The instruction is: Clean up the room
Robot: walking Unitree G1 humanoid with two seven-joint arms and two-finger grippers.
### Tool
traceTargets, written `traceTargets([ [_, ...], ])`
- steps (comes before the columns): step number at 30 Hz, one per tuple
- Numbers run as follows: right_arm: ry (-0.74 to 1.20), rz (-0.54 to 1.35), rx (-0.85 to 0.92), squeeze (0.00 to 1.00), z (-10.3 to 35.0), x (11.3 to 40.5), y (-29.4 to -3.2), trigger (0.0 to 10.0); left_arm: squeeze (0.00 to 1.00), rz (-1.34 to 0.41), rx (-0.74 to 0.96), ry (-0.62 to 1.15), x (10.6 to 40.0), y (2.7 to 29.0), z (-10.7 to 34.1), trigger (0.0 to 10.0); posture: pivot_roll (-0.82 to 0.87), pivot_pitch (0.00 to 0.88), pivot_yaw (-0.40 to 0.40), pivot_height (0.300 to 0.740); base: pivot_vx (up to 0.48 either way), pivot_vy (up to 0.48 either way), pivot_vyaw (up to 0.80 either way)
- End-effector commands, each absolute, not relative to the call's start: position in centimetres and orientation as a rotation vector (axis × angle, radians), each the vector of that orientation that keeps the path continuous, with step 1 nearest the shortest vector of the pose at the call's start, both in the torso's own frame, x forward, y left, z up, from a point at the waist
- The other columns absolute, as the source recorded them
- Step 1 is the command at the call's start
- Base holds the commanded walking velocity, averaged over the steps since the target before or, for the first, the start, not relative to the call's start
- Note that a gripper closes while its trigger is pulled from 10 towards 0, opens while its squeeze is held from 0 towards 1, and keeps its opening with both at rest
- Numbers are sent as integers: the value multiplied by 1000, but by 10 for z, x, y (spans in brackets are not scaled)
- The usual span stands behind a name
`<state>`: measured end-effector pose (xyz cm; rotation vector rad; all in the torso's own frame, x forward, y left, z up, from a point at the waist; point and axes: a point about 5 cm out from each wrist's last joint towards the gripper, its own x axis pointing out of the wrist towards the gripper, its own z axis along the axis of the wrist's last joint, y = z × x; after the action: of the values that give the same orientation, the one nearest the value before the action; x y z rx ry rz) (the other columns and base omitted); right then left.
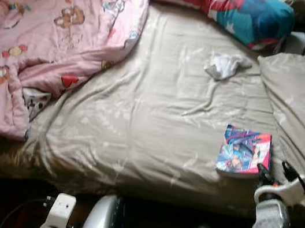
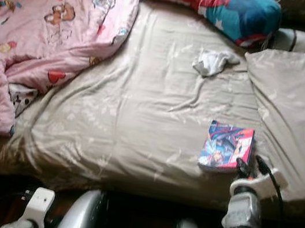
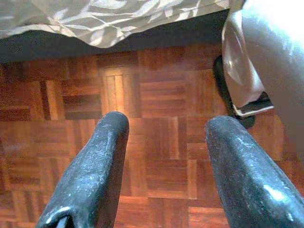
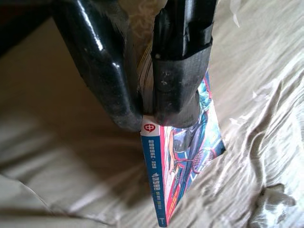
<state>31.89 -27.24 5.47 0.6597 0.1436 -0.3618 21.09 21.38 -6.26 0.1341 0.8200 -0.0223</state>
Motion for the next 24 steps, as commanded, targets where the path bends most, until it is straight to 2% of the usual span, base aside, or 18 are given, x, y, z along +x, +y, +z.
traceTargets([
  [1,175,-383,618,0,54,318,-277,10000,0,-26,154,867,199,218,-69,10000,-74,252,129,625,0,0,0],
  [8,251,-405,514,0,60,322,-285,10000,0,-37,155,878,197,217,-70,10000,-67,261,134,625,0,0,0],
  [19,404,-229,316,0,65,330,-278,10000,0,-39,166,887,194,224,-70,10000,-55,275,141,625,0,0,0],
  [24,417,-232,279,0,68,330,-282,10000,0,-42,169,886,193,225,-70,10000,-52,282,146,625,0,0,0],
])
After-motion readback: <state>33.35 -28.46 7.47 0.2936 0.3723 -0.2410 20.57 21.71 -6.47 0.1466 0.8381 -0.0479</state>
